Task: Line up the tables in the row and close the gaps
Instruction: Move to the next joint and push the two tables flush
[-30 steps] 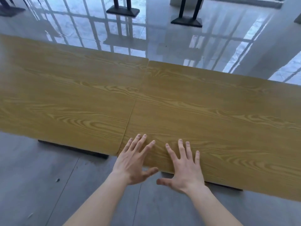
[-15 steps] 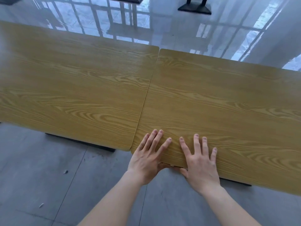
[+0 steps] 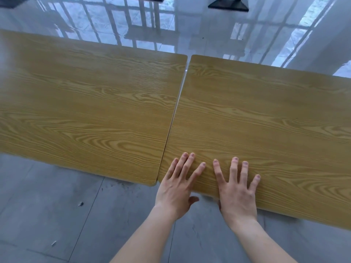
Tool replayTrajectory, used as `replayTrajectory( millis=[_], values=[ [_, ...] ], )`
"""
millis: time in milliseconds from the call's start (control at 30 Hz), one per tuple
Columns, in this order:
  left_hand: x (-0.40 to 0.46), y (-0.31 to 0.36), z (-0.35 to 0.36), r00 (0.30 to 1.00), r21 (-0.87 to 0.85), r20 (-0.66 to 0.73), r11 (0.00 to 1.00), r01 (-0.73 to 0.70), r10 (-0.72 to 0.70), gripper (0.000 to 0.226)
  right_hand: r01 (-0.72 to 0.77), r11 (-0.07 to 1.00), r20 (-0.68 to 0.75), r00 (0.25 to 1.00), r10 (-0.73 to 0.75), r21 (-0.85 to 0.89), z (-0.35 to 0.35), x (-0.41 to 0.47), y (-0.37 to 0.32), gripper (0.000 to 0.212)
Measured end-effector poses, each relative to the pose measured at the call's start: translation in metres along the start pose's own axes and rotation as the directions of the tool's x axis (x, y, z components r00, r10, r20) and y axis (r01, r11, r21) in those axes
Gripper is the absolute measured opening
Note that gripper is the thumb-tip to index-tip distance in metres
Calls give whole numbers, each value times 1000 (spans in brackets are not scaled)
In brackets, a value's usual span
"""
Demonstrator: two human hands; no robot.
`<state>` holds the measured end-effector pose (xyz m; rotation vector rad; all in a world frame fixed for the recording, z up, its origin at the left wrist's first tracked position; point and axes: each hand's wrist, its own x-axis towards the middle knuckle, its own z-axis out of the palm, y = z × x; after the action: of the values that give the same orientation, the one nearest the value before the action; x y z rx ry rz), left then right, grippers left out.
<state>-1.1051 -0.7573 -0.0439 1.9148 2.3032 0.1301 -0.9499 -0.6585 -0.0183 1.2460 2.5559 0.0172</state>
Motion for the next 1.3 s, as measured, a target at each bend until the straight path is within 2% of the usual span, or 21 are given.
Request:
replayTrajectory(
  millis=[233,700,933,1100,1300],
  values=[
    [1,-1,3,998,-24,-68,1000,12,-14,111,5,1000,-66,998,-7,-25,9,5,-3,110],
    [-19,7,5,995,-59,-91,997,44,-50,108,82,996,-84,993,-84,-33,16,-9,0,97],
    [-20,6,4,996,-56,-76,998,39,-43,104,76,997,-103,992,-76,-6,18,-10,-1,103],
    [-20,2,-3,999,-92,-49,996,-16,11,95,51,998,-68,996,-49,31,11,-11,-5,101],
    [-28,-10,-6,997,-90,-74,996,6,-13,86,-4,1000,-53,999,6,27,6,-12,-8,125]
  ],
)
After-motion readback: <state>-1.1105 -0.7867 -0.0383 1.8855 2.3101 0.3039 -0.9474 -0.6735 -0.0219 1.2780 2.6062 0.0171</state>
